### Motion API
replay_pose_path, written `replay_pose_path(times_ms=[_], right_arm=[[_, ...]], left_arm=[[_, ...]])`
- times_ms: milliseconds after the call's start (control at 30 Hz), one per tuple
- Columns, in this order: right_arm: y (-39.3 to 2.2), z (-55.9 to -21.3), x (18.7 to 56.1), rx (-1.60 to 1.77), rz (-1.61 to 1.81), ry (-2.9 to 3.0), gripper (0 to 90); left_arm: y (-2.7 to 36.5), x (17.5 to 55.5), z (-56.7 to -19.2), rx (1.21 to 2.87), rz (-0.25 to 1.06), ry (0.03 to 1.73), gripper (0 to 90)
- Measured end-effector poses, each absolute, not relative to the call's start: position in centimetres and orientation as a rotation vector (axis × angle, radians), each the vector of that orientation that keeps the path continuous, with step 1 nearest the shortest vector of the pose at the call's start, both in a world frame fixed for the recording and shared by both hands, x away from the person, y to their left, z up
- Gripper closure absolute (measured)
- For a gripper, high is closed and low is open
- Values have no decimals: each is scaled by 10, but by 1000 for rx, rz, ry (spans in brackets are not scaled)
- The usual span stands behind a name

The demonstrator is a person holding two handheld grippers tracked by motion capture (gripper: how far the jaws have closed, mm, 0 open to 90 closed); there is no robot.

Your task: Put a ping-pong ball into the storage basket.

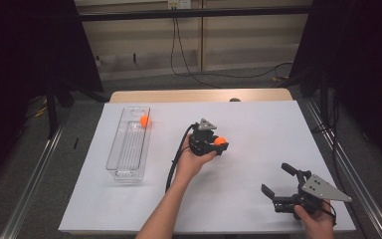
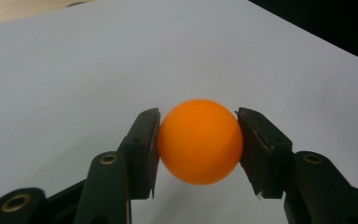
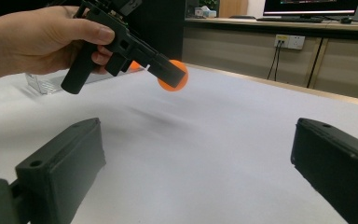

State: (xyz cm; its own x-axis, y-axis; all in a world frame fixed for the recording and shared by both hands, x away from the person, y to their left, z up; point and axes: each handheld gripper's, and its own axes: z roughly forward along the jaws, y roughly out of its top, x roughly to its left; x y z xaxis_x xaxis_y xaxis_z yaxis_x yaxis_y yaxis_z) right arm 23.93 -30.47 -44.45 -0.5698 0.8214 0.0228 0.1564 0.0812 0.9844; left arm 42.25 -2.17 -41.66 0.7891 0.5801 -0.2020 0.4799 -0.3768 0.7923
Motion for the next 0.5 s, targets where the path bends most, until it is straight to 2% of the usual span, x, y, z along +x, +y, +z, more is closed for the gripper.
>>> replay_pose_path(times_ms=[500], right_arm=[[-305,-444,238,964,1524,1800,21]], left_arm=[[-13,417,-414,2069,150,773,508]])
